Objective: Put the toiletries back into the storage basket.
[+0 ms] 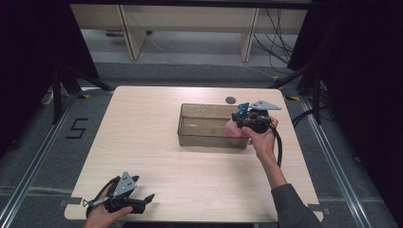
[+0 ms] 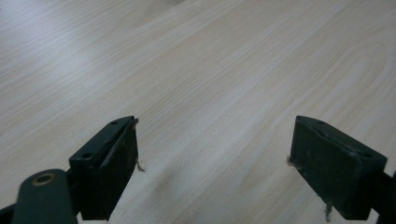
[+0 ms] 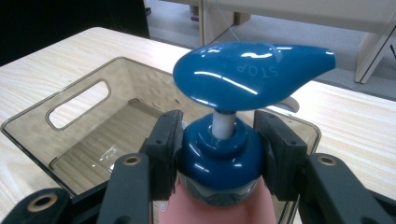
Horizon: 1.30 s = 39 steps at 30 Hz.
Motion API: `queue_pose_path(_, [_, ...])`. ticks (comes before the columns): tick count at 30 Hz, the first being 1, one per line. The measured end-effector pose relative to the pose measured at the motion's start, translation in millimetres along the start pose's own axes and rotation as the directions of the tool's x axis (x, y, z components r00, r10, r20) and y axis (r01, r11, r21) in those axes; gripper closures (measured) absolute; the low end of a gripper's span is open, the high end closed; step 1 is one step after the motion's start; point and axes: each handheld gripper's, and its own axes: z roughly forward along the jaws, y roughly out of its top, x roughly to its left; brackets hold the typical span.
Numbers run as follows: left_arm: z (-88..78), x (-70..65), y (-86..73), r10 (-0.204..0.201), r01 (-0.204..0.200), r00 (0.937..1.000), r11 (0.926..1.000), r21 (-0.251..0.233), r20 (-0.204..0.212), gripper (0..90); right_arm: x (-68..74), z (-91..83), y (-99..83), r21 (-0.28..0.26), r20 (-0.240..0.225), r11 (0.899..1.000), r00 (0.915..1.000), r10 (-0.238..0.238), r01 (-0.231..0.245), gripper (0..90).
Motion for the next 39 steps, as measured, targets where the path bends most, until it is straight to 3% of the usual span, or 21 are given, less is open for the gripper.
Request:
queue_pose_path(3, [0.8,-1.6,-1.0,-0.015,0.015,0.9999,0.9998,-0.015,0.001,15.0,-0.5,0.2,-1.2,0.001,0.021,1.0,0.9996,-0.019,0.019,53.6])
queue_pose_path(4, [-0.3,1.2,-0.1,0.017,-0.017,0.9999,0.9999,0.002,-0.004,15.0,0.7,0.7,-1.9,0.01,0.013,1.0,0.9999,-0.001,0.001,53.5])
queue_pose_path(5, [0.0,-0.2,0.2,-0.001,0.001,0.9998,0.9999,-0.015,-0.018,15.0,2.6,0.3,-2.5,0.016,0.004,1.0,0.9997,0.026,-0.026,53.5])
queue_pose_path(8, [0.9,-2.5,-0.7,-0.031,0.031,0.9995,0.9988,-0.038,-0.001,15.0,2.9,1.8,-4.5,0.019,0.006,1.0,0.9997,0.024,-0.024,53.5])
queue_pose_path(10, [-0.7,-0.4,0.0,-0.013,0.013,0.9999,0.9998,-0.017,-0.005,15.0,0.7,2.5,-5.1,0.021,0.018,1.0,0.9997,-0.014,0.014,53.5])
queue_pose_path(13, [-0.1,-1.8,-0.3,-0.02,0.02,0.9998,0.9995,-0.025,-0.004,15.0,3.9,1.9,-6.5,0.041,0.006,0.999,0.9995,0.03,-0.03,53.5])
queue_pose_path(14, [0.8,-2.5,-0.7,-0.029,0.028,0.9996,0.9989,-0.038,-0.003,15.0,1.6,2.9,-7.2,0.023,0.01,1.0,0.9999,-0.007,0.007,53.5])
queue_pose_path(15, [-0.8,-1.1,0.0,-0.012,0.012,0.9999,0.9998,-0.017,-0.005,15.0,2.5,2.5,-7.2,0.025,0.013,1.0,0.9999,-0.007,0.007,53.5])
queue_pose_path(17, [-0.5,-0.6,0.4,-0.004,0.004,0.9999,0.9997,-0.025,-0.01,15.0,3.3,2.1,-7.6,0.028,0.013,1.0,0.9998,-0.013,0.013,53.5])
queue_pose_path(20, [-0.3,-1.8,-0.3,-0.019,0.019,0.9998,0.9995,-0.027,-0.005,15.0,3.3,2.3,-8.1,0.021,0.017,0.999,0.9995,-0.026,0.026,53.4])
queue_pose_path(21, [-1.3,-0.5,0.2,-0.004,0.004,1.0,0.9999,-0.012,-0.006,15.0,4.4,2.5,-8.6,0.027,0.006,1.0,0.9999,-0.015,0.015,53.2])
queue_pose_path(22, [-0.6,-0.2,0.4,-0.003,0.003,0.9999,0.9996,-0.027,-0.01,15.0,4.9,2.8,-9.1,0.023,0.013,1.0,0.9999,-0.011,0.011,53.2])
queue_pose_path(25, [-0.4,-1.7,-0.2,-0.015,0.014,0.9999,0.9994,-0.031,-0.003,15.0,4.1,3.0,-10.3,0.012,0.011,1.0,0.9999,-0.011,0.011,51.6])
queue_pose_path(28, [-0.6,-1.4,0.7,-0.011,0.01,0.9999,0.9996,-0.027,-0.011,15.0,5.1,1.9,-10.7,0.012,0.01,1.0,0.9997,0.02,-0.02,38.4])
queue_pose_path(32, [-0.9,-1.0,0.3,-0.007,0.007,1.0,0.9999,-0.012,-0.006,15.0,5.2,-0.1,-9.8,-0.019,0.007,0.999,0.9992,0.04,-0.04,30.7])
queue_pose_path(33, [-0.7,-0.7,0.6,-0.005,0.005,1.0,0.9999,-0.016,-0.008,15.0,5.5,-1.9,-8.6,-0.007,-0.019,0.998,0.9974,0.069,-0.069,29.0])
queue_pose_path(34, [-1.1,-0.4,0.8,-0.002,0.002,1.0,1.0,-0.01,-0.004,15.0,4.6,-2.9,-8.2,-0.01,-0.009,0.998,0.9982,0.059,-0.059,28.6])
queue_pose_path(35, [-0.9,-0.8,0.2,-0.002,0.002,1.0,0.9999,-0.014,-0.006,15.0,5.8,-3.0,-8.7,-0.009,-0.011,0.997,0.9968,0.079,-0.079,28.1])
queue_pose_path(37, [-1.0,-0.8,-0.1,-0.004,0.004,1.0,0.9999,-0.013,-0.006,15.0,3.3,-4.8,-8.6,-0.013,0.001,0.998,0.9981,0.061,-0.061,26.2])
queue_pose_path(38, [-1.0,-0.7,0.1,-0.005,0.005,1.0,0.9999,-0.016,-0.007,15.0,4.9,-6.4,-8.7,-0.006,-0.007,0.995,0.9945,0.104,-0.104,25.7])
queue_pose_path(39, [-0.3,-0.4,0.3,-0.001,0.001,0.9999,0.9996,-0.029,-0.011,15.0,5.2,-6.8,-8.8,-0.007,-0.012,0.993,0.9929,0.118,-0.118,25.5])
